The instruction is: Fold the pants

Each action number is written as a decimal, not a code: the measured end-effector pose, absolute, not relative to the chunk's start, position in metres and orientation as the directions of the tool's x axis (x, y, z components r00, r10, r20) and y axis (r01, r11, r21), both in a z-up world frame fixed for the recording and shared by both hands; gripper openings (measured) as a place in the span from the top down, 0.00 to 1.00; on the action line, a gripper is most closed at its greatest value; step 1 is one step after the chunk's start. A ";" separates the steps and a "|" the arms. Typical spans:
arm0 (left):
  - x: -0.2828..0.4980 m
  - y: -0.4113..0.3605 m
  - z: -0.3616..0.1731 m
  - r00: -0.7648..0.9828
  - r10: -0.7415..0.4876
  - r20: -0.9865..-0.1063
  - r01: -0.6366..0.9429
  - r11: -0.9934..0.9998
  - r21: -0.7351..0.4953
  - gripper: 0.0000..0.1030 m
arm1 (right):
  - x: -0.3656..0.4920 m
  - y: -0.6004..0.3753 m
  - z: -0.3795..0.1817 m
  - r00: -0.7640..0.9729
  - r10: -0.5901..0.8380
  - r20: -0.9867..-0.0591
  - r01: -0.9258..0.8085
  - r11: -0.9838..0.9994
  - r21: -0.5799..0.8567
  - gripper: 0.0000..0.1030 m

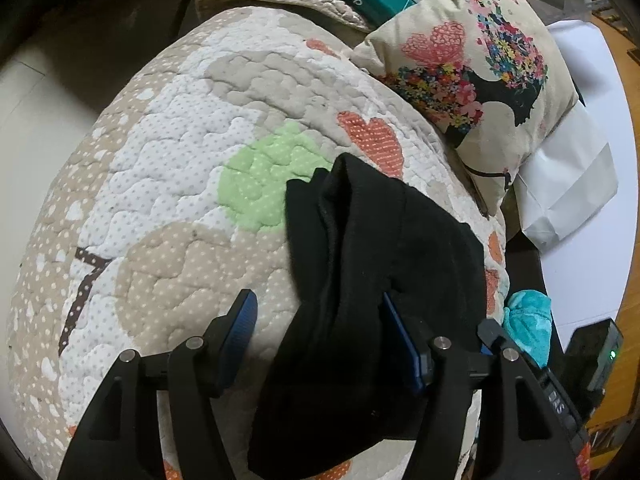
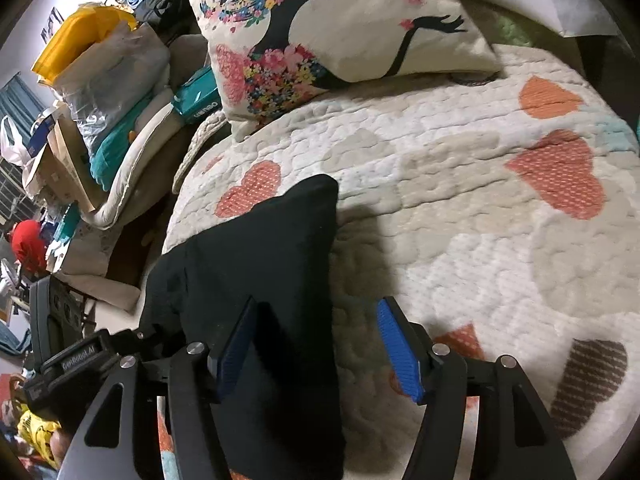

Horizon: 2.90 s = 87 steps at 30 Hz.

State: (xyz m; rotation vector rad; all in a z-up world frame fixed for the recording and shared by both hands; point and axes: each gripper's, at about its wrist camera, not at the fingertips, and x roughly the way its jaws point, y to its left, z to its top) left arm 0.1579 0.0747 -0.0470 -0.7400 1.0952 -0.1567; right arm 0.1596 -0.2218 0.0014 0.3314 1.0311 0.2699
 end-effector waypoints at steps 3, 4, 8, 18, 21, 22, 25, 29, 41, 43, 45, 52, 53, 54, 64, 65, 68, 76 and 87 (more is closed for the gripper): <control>0.157 0.070 -0.045 0.469 -0.410 -0.782 -0.212 0.807 -0.551 0.39 | 0.148 -0.218 0.005 0.488 0.367 -0.792 -0.080 0.922 0.378 0.34; 0.156 0.066 -0.042 0.469 -0.371 -0.801 -0.198 0.840 -0.505 0.38 | 0.143 -0.215 0.006 0.486 0.366 -0.793 -0.088 0.924 0.372 0.34; 0.150 0.052 -0.036 0.483 -0.239 -0.842 -0.153 0.924 -0.350 0.37 | 0.131 -0.200 0.005 0.471 0.359 -0.805 -0.122 0.931 0.344 0.34; 0.144 0.075 -0.036 0.447 -0.298 -0.843 -0.183 0.892 -0.413 0.28 | 0.102 -0.179 0.015 0.476 0.334 -0.814 -0.183 0.942 0.280 0.34; 0.137 0.086 -0.039 0.428 -0.401 -0.810 -0.220 0.823 -0.524 0.28 | 0.086 -0.185 0.022 0.488 0.325 -0.810 -0.185 0.945 0.269 0.34; 0.132 0.088 -0.038 0.428 -0.416 -0.802 -0.223 0.812 -0.540 0.28 | 0.080 -0.187 0.024 0.491 0.324 -0.809 -0.184 0.946 0.267 0.34; 0.114 0.086 -0.028 0.441 -0.413 -0.797 -0.197 0.822 -0.535 0.28 | 0.063 -0.193 0.028 0.501 0.319 -0.805 -0.179 0.948 0.264 0.33; 0.076 0.068 -0.006 0.508 -0.244 -0.826 -0.143 0.922 -0.360 0.28 | 0.038 -0.199 0.032 0.518 0.325 -0.791 -0.170 0.946 0.277 0.32; -0.089 0.002 0.090 0.885 0.234 -0.403 -0.226 0.972 0.067 0.00 | -0.031 -0.190 0.043 0.612 0.272 -0.743 -0.218 0.961 0.173 0.28; -0.111 -0.010 0.104 0.910 0.274 -0.312 -0.253 0.962 0.107 0.00 | -0.036 -0.188 0.049 0.621 0.287 -0.729 -0.223 0.957 0.187 0.28; -0.122 -0.023 0.112 0.909 0.312 -0.276 -0.279 0.948 0.155 0.00 | -0.044 -0.186 0.057 0.637 0.305 -0.707 -0.237 0.951 0.197 0.28; -0.128 -0.036 0.115 0.869 0.216 -0.444 -0.200 0.976 0.083 0.00 | -0.066 -0.190 0.071 0.673 0.318 -0.667 -0.235 0.948 0.215 0.24; -0.129 -0.037 0.114 0.866 0.214 -0.452 -0.199 0.977 0.082 0.00 | -0.068 -0.192 0.071 0.677 0.316 -0.664 -0.231 0.949 0.215 0.23; -0.131 -0.038 0.114 0.863 0.212 -0.459 -0.198 0.977 0.080 0.00 | -0.069 -0.193 0.072 0.681 0.312 -0.662 -0.228 0.950 0.214 0.23; -0.128 -0.036 0.103 0.821 0.164 -0.547 -0.181 0.983 0.022 0.00 | -0.078 -0.184 0.072 0.707 0.272 -0.653 -0.237 0.961 0.144 0.20; -0.126 -0.036 0.100 0.816 0.160 -0.556 -0.180 0.983 0.019 0.00 | -0.079 -0.181 0.071 0.709 0.266 -0.653 -0.243 0.962 0.128 0.20; -0.124 -0.035 0.095 0.805 0.144 -0.575 -0.173 0.985 0.003 0.00 | -0.081 -0.175 0.068 0.707 0.258 -0.658 -0.255 0.961 0.103 0.20; -0.115 -0.029 0.084 0.777 0.110 -0.619 -0.165 0.986 -0.031 0.00 | -0.079 -0.169 0.057 0.689 0.249 -0.680 -0.262 0.961 0.087 0.19; -0.106 -0.030 0.067 0.746 0.080 -0.661 -0.142 0.989 -0.042 0.00 | -0.073 -0.166 0.044 0.665 0.232 -0.710 -0.255 0.964 0.076 0.18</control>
